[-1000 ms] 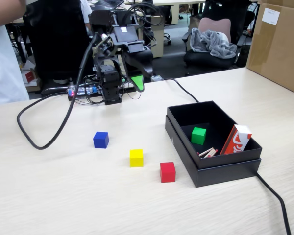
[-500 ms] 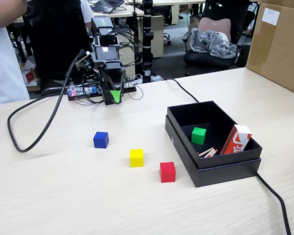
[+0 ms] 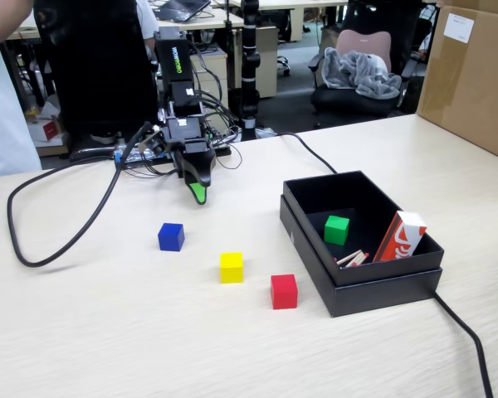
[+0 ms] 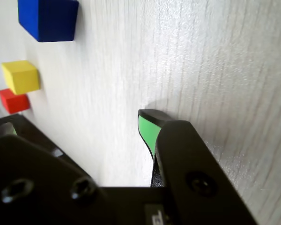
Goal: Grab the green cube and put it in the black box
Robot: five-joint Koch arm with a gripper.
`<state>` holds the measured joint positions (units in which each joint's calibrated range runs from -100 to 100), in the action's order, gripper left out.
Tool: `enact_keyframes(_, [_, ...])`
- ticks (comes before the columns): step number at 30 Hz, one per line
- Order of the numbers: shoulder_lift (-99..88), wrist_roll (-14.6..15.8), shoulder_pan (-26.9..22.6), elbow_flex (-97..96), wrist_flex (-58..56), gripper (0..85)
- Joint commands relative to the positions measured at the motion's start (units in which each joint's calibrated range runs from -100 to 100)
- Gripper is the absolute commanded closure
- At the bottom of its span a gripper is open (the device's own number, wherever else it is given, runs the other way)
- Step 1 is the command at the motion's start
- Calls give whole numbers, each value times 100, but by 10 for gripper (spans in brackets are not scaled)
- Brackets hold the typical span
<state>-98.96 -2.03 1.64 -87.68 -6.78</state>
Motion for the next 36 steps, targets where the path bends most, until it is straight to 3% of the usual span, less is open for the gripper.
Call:
enact_keyframes(1, [-81, -151, 0, -226, 1140, 339])
enact_keyframes(10, [-58, -171, -73, -924, 1719, 343])
enact_keyframes(17, [23, -156, -68, -997, 1053, 350])
enact_keyframes(36, [23, -156, -54, -978, 1036, 352])
